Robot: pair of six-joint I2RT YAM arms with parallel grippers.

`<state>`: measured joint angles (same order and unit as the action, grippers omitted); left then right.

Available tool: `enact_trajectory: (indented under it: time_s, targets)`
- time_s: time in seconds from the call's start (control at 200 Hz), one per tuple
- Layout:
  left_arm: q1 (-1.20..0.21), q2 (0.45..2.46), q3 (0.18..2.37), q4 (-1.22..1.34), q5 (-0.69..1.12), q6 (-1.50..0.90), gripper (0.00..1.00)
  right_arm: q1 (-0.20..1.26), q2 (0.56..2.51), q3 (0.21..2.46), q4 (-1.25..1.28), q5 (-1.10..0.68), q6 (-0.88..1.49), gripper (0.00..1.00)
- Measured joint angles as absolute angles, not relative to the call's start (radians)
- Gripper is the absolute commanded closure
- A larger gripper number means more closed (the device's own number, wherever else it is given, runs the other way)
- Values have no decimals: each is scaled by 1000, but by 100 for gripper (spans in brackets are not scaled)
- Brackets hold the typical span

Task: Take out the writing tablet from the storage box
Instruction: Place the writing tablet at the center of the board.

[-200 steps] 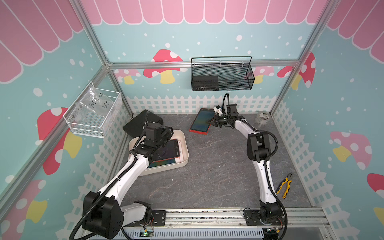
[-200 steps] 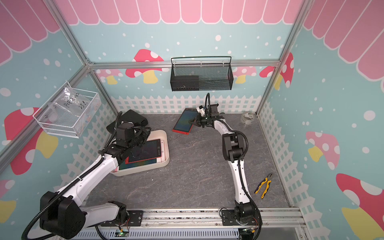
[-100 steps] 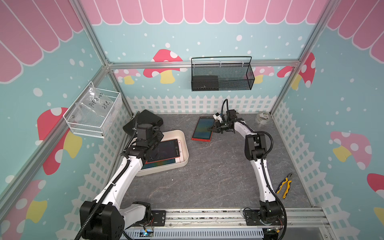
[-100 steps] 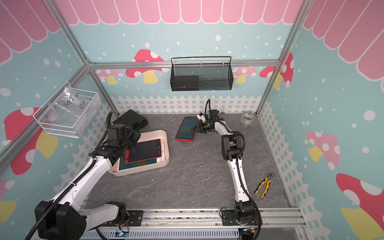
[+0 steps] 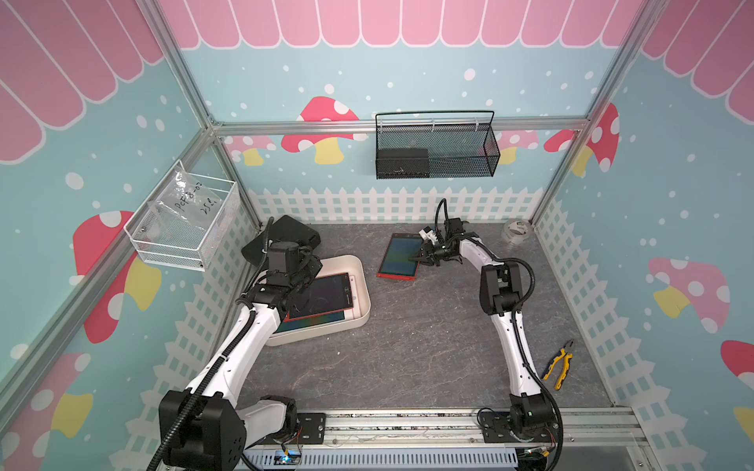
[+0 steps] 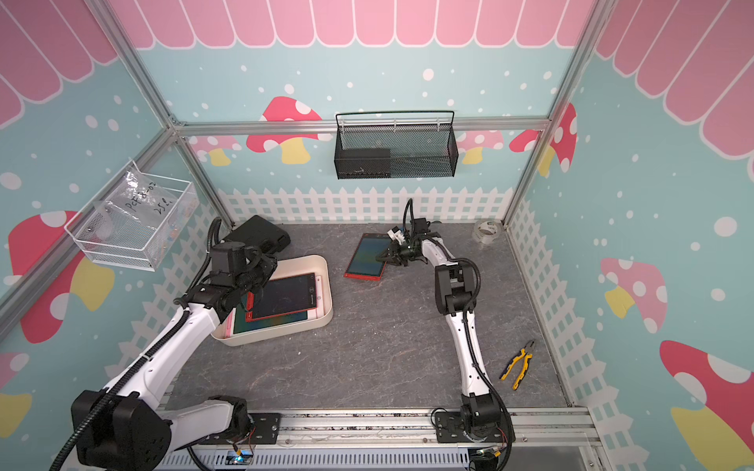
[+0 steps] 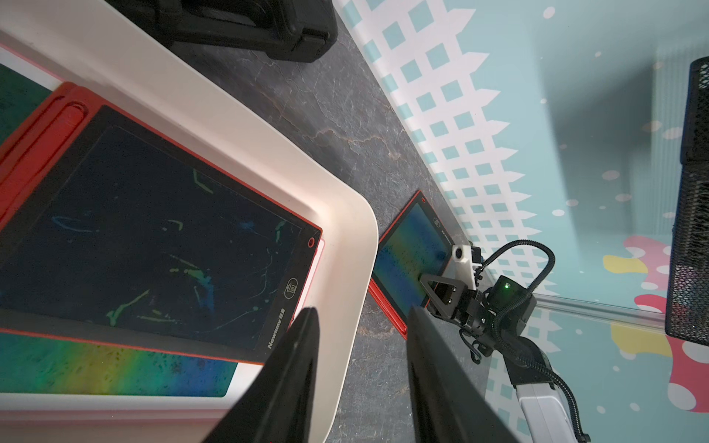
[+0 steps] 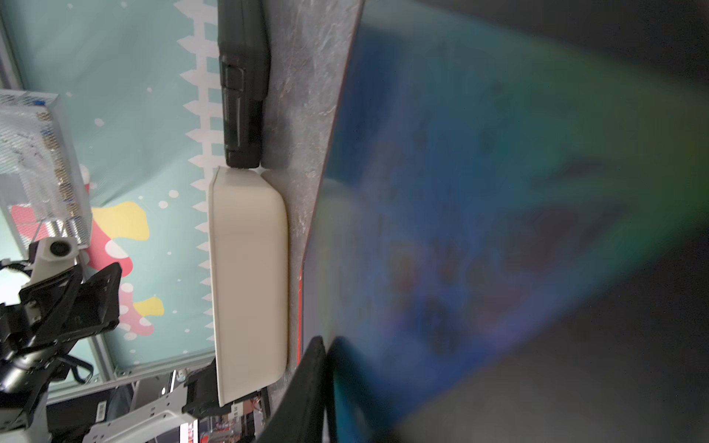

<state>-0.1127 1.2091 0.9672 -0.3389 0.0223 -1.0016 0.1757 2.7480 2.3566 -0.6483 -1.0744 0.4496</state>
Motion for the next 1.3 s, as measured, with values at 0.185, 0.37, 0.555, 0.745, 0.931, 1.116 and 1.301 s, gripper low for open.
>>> enact_trajectory:
  time_s: [0.185,0.37,0.555,0.745,0.931,1.116,1.301]
  targets:
    - [-110,1217,945,-304,51,-1006,59,157,2759,2389,-677,-1047,453,58]
    - [-105,1224,921,-291,68,-1013,59,144,2757,2411,-697,-1016,452,51]
    - [-104,1225,921,-299,68,-1013,59,145,2746,2451,-745,-921,456,40]
    - [-91,1221,919,-313,65,-1010,59,138,2728,2481,-789,-772,466,38]
    - [-73,1167,908,-381,32,-1001,57,133,2714,2500,-808,-642,469,36]
    - [-22,1139,946,-557,-38,-949,54,133,2681,2484,-830,-488,447,38]
    - [75,1188,982,-674,-37,-876,55,133,2526,2250,-813,-374,401,37]
